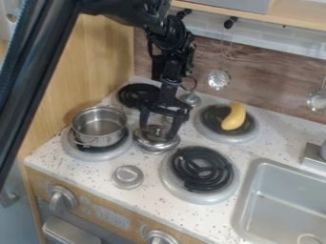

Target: Put the silver lid to the silver pot on lower left burner of the stove

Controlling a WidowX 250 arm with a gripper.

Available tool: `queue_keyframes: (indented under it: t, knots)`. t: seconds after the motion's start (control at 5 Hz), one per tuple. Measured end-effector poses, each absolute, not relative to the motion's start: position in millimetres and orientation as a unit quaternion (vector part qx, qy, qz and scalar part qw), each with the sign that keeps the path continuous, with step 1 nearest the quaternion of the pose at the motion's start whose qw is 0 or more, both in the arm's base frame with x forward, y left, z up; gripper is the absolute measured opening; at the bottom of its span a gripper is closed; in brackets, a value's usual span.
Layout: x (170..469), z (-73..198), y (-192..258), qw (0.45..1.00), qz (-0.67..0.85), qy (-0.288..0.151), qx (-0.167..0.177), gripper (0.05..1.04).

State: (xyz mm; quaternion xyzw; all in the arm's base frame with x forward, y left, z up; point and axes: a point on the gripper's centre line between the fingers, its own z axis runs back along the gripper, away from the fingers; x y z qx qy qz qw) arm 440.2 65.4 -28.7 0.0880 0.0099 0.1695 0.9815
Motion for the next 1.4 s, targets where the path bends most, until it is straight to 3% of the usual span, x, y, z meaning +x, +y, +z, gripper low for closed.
queue_keyframes:
  t: [0.2,0.6,0.8,1.0,1.2,1.4]
  knots:
    - [440,-32,66,0.981,0.172,0.015,0.089,0.938]
    - [442,-32,69,0.98,0.188,0.011,0.061,0.357]
    - [446,-31,66,0.981,0.189,0.001,0.041,0.254]
    - [442,-29,57,0.983,0.182,-0.002,0.011,0.241]
    - [443,0,48,0.985,0.164,-0.041,-0.021,0.241]
    - [443,20,48,0.984,0.158,-0.071,-0.031,0.241]
